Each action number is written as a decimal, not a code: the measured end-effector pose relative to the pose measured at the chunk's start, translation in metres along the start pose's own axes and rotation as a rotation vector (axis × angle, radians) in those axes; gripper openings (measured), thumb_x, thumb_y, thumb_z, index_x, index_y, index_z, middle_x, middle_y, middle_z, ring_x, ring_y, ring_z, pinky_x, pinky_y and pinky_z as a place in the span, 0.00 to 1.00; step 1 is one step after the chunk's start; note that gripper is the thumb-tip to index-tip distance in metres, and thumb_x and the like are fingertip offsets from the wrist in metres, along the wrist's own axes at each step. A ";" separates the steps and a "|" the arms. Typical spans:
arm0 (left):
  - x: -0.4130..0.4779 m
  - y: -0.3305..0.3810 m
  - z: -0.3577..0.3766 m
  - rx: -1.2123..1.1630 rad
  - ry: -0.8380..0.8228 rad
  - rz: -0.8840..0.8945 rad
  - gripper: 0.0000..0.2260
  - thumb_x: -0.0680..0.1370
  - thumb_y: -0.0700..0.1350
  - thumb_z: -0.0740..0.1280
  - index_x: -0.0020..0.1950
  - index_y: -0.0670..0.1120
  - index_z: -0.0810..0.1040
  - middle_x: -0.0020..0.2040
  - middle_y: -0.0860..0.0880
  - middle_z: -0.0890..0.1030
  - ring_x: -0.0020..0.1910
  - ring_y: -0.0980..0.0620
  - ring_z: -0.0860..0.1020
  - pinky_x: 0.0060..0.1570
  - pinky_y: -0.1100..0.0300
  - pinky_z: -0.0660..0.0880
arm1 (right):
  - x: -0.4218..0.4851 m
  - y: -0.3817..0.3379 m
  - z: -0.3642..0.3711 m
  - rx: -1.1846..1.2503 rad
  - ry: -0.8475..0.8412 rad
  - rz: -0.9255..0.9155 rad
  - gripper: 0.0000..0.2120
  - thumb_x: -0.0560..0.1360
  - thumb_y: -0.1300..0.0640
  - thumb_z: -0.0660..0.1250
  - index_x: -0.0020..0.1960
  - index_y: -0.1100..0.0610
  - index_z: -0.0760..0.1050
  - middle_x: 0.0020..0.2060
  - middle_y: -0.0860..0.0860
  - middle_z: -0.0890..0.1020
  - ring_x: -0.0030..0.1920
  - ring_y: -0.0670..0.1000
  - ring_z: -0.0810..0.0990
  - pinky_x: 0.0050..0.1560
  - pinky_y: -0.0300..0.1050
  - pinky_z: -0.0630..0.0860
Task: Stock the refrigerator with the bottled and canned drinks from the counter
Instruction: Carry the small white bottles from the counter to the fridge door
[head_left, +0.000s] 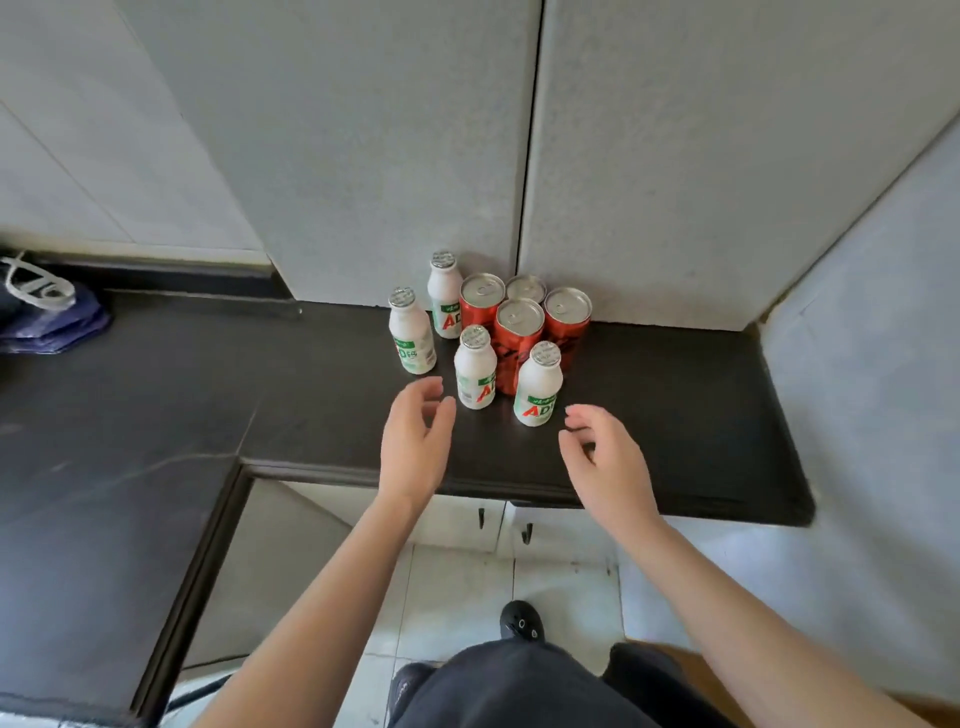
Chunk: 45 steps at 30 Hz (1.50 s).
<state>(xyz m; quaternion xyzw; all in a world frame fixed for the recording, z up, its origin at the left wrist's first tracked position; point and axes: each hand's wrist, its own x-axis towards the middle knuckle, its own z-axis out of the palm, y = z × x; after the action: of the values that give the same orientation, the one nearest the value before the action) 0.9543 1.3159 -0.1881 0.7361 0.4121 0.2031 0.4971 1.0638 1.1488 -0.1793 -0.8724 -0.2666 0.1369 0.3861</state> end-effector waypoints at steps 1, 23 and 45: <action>0.009 0.009 0.004 0.011 0.028 0.037 0.14 0.79 0.50 0.62 0.65 0.53 0.71 0.59 0.57 0.75 0.55 0.59 0.75 0.53 0.60 0.74 | 0.013 -0.007 -0.003 -0.010 0.038 -0.042 0.15 0.77 0.55 0.64 0.63 0.52 0.71 0.56 0.45 0.76 0.53 0.44 0.77 0.51 0.40 0.75; 0.032 0.024 0.022 0.129 0.047 0.166 0.12 0.78 0.48 0.65 0.61 0.53 0.71 0.52 0.58 0.77 0.49 0.52 0.80 0.49 0.56 0.77 | 0.068 -0.002 0.017 -0.113 0.054 -0.296 0.19 0.75 0.51 0.67 0.63 0.57 0.72 0.56 0.51 0.79 0.57 0.49 0.75 0.47 0.28 0.67; -0.211 -0.090 -0.108 -0.115 0.592 -0.386 0.09 0.77 0.46 0.67 0.51 0.62 0.74 0.47 0.65 0.79 0.43 0.62 0.79 0.38 0.70 0.74 | -0.064 -0.089 0.134 0.167 -0.759 -0.583 0.17 0.75 0.40 0.61 0.58 0.48 0.71 0.48 0.37 0.75 0.53 0.34 0.74 0.49 0.26 0.70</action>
<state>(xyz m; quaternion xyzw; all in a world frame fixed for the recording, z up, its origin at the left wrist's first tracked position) 0.7192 1.2215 -0.1998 0.5249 0.6576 0.3329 0.4257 0.9199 1.2420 -0.1998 -0.6160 -0.6101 0.3522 0.3525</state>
